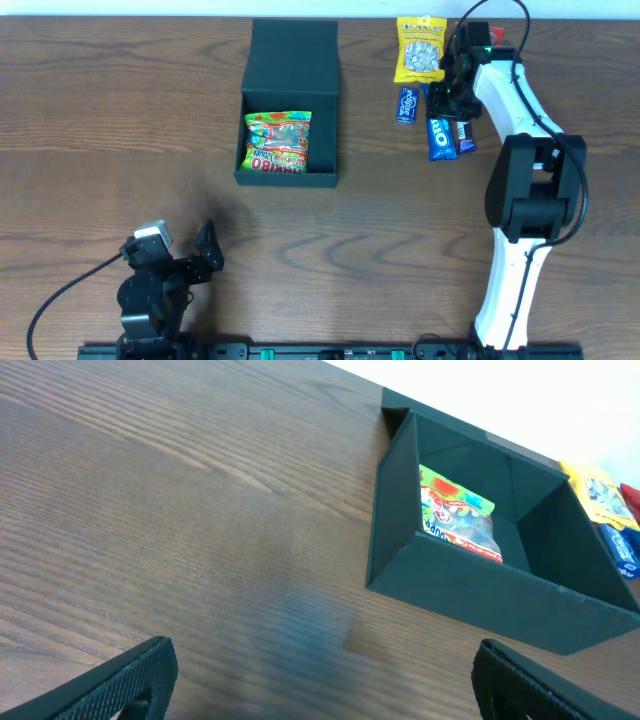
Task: Pack container
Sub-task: 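Grasp the blue Oreo pack with right gripper, place in box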
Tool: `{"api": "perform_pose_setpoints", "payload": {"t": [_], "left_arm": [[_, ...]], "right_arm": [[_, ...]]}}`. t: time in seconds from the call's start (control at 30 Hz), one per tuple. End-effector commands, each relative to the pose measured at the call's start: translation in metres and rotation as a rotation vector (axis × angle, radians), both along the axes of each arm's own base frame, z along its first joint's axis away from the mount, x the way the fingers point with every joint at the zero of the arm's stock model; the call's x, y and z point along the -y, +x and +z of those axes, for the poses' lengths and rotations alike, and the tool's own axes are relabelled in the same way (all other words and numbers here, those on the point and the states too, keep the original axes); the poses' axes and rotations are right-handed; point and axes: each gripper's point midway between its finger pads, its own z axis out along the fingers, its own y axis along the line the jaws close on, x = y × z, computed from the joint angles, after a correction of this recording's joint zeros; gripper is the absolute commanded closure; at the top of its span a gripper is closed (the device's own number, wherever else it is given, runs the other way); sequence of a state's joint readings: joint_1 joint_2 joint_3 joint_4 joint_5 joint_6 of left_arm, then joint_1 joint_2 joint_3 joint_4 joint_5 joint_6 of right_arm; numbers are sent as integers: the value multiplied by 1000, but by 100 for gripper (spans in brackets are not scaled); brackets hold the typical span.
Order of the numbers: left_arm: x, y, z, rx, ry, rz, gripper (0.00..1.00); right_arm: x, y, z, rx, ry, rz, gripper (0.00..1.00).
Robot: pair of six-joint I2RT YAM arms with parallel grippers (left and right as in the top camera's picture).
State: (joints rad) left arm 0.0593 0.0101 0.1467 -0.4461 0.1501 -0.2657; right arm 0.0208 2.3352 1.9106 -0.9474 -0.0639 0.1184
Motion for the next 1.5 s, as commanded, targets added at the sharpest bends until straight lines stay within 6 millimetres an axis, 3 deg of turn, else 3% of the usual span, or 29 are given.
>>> {"api": "perform_pose_setpoints", "payload": {"t": [0.0, 0.13, 0.27, 0.33, 0.4, 0.53, 0.63, 0.7, 0.8, 0.9, 1.03, 1.07, 1.13, 1.2, 1.33, 1.47], "left_arm": [[-1, -1, -8, -17, -4, 8, 5], [-1, -1, -8, -17, -4, 8, 5], [-1, -1, -8, -17, -4, 8, 5], [-1, -1, -8, -17, -4, 8, 5], [-1, -1, -8, -17, -4, 8, 5], [-1, -1, -8, -17, -4, 8, 5], [-1, -1, -8, -17, -4, 8, 5], [-1, -1, -8, -17, -4, 8, 5], [-1, -1, -8, -17, -4, 8, 5], [-1, -1, -8, -17, -4, 8, 5], [-1, -1, -8, -17, -4, 8, 5], [-1, -1, -8, -17, -4, 8, 5], [-1, -1, -8, -17, -4, 8, 5], [-1, -1, -8, -17, -4, 8, 5], [-1, -1, -8, -17, -4, 8, 5], [-1, -1, -8, -17, -4, 8, 5]], "right_arm": [[-7, 3, 5, 12, 24, 10, 70], [-19, 12, 49, 97, 83, 29, 71], [-44, 18, 126, 244, 132, 31, 70], [-67, 13, 154, 293, 166, 54, 71], [-106, 4, 172, 316, 225, 78, 74], [-173, -10, 179, 294, 356, 106, 75], [-213, -18, 177, 284, 395, 119, 77], [-234, -25, 170, 260, 409, 114, 78], [-258, -38, 144, 184, 402, 85, 78], [-269, -45, 118, 111, 394, 46, 78], [-267, -51, 92, 35, 366, -4, 80], [-265, -52, 91, 34, 357, -7, 76], [-262, -51, 90, 41, 339, -13, 52], [-263, -51, 91, 39, 347, -11, 42], [-267, -54, 105, 46, 384, 17, 38], [-267, -50, 144, 153, 407, 103, 35]]}}
